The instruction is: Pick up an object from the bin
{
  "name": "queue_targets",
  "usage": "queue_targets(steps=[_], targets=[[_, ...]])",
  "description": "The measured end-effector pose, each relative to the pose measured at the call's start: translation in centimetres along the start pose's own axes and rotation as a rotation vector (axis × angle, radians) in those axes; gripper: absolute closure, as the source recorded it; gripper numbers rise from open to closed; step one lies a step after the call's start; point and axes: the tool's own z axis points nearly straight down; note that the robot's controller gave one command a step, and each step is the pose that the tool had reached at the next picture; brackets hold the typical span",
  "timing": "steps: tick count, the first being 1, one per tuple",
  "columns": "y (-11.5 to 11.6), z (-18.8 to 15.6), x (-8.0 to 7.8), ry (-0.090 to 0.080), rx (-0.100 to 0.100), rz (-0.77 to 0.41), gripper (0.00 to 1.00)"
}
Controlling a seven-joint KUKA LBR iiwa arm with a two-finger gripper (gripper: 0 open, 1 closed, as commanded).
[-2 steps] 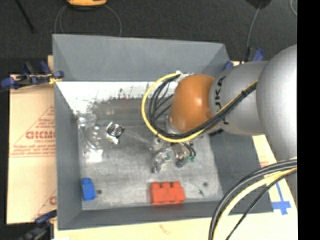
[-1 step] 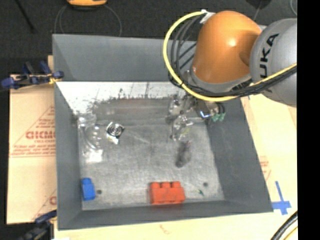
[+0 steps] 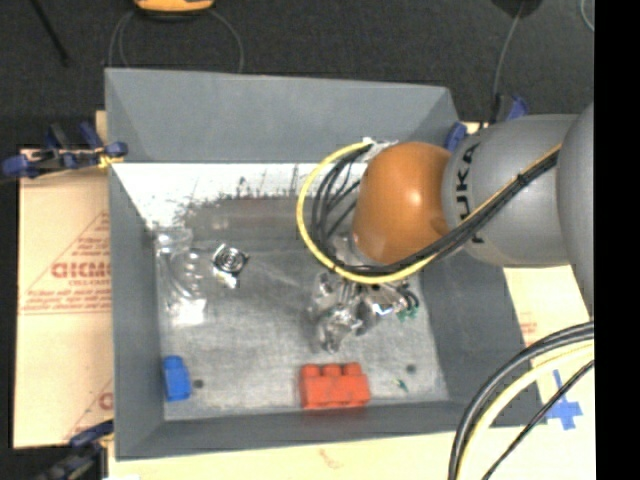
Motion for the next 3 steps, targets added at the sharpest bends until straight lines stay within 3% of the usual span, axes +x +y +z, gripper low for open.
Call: queue_targets(steps=[1,2,3], targets=[[-0.1,1.7,0.8,-0.005,0.002,-0.047,1.00],[-0.1,1.5,0.7,-0.008,0.004,-0.046,0.00],[-2.2,3.2,0.9,-0.016,0.002,-0.102,0.00]])
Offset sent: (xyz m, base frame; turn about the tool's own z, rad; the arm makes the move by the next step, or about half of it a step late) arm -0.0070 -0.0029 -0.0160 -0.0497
